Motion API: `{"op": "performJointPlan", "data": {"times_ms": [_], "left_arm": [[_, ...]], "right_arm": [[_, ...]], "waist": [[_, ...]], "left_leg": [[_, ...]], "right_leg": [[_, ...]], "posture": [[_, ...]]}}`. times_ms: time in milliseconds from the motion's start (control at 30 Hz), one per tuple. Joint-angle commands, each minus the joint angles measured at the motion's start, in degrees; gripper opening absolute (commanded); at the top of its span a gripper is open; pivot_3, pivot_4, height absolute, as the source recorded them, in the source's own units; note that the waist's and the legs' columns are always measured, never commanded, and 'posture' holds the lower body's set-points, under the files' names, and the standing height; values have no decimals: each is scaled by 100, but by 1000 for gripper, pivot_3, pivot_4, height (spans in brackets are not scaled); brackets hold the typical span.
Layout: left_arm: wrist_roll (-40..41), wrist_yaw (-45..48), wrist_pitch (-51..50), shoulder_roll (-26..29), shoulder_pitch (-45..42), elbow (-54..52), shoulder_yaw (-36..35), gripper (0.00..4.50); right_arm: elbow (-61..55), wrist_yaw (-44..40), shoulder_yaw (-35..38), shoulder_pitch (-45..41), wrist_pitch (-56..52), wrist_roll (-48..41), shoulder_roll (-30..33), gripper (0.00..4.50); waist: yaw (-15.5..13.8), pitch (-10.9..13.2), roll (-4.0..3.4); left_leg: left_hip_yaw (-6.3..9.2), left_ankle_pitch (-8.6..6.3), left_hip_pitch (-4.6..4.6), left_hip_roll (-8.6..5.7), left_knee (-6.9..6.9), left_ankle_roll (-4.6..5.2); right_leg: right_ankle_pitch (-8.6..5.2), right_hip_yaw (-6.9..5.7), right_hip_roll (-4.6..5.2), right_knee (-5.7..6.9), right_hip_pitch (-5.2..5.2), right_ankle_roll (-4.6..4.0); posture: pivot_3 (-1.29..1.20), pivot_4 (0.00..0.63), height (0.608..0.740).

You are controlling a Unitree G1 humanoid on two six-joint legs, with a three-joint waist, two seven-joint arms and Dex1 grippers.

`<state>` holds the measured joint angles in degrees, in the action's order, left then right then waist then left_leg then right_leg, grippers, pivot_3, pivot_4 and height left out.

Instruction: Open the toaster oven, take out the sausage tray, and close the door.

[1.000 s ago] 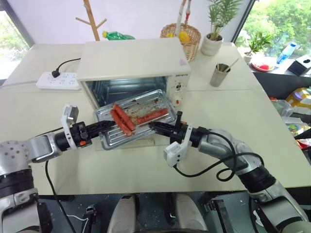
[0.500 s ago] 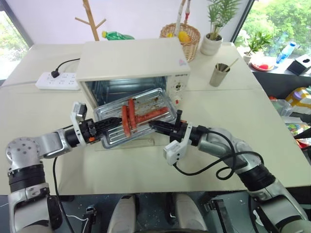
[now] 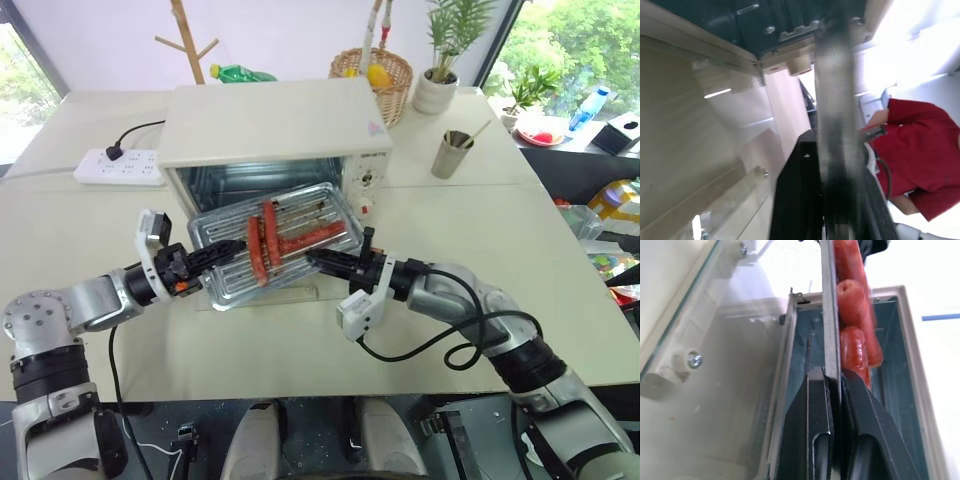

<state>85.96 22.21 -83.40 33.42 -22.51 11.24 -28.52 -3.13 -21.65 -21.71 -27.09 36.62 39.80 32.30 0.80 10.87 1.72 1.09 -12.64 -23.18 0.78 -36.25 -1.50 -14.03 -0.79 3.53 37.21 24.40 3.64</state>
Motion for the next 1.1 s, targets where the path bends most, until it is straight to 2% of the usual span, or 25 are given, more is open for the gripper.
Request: {"op": "performJointPlan", "data": {"times_ms": [33, 333, 467, 533, 767, 900, 1100], "left_arm": [[204, -103, -48, 133, -7, 55, -30, 41], [429, -323, -4, 164, 136, 159, 16, 41], [637, -464, 72, 149, 260, 135, 8, 0], [849, -573, 142, 138, 347, 113, -29, 0], [1641, -1079, 551, 185, 799, -64, -124, 0], [2543, -1476, 971, 503, 1413, -470, -263, 0], [2704, -1278, 1142, 645, 2376, -986, -903, 0]], "right_arm": [[-191, 68, 150, -134, 71, -128, 16, 0], [-249, -184, 217, -120, 86, -470, 165, 0], [-296, -338, 225, -112, 92, -544, 246, 1506], [-305, -351, 219, -104, 90, -520, 286, 2531], [-375, -368, 341, 58, 152, -586, 488, 2531], [-435, -360, 550, 398, 259, -722, 851, 2531], [-202, -363, 776, 708, 421, -933, 1190, 2531]], "waist": [[0, 0, 0], [0, 0, 0], [-2, 0, 0], [-1, 0, 0], [-4, 0, 0], [-13, 0, 0], [-10, 0, 0]], "left_leg": [[0, 0, 0, 0, 0, 0], [0, 0, 0, 0, 0, 0], [0, 0, 1, 2, 0, 0], [0, 0, 0, 1, 0, 0], [0, 0, 0, 7, 0, 0], [1, 0, 0, 10, 1, 0], [-6, 0, 4, 10, 2, 0]], "right_leg": [[0, 0, 0, 0, 0, 0], [0, 0, 1, 0, 0, 0], [0, 1, 3, 0, 0, 0], [0, 0, 2, 0, 0, -1], [0, 2, 6, -1, 0, -1], [-1, 4, 13, -2, 0, -2], [-14, 8, 11, -5, -2, -25]], "posture": [[0, 150, 740], [0, 150, 740], [0, 150, 740], [0, 150, 740], [0, 150, 740], [0, 150, 740], [0, 150, 740]]}}
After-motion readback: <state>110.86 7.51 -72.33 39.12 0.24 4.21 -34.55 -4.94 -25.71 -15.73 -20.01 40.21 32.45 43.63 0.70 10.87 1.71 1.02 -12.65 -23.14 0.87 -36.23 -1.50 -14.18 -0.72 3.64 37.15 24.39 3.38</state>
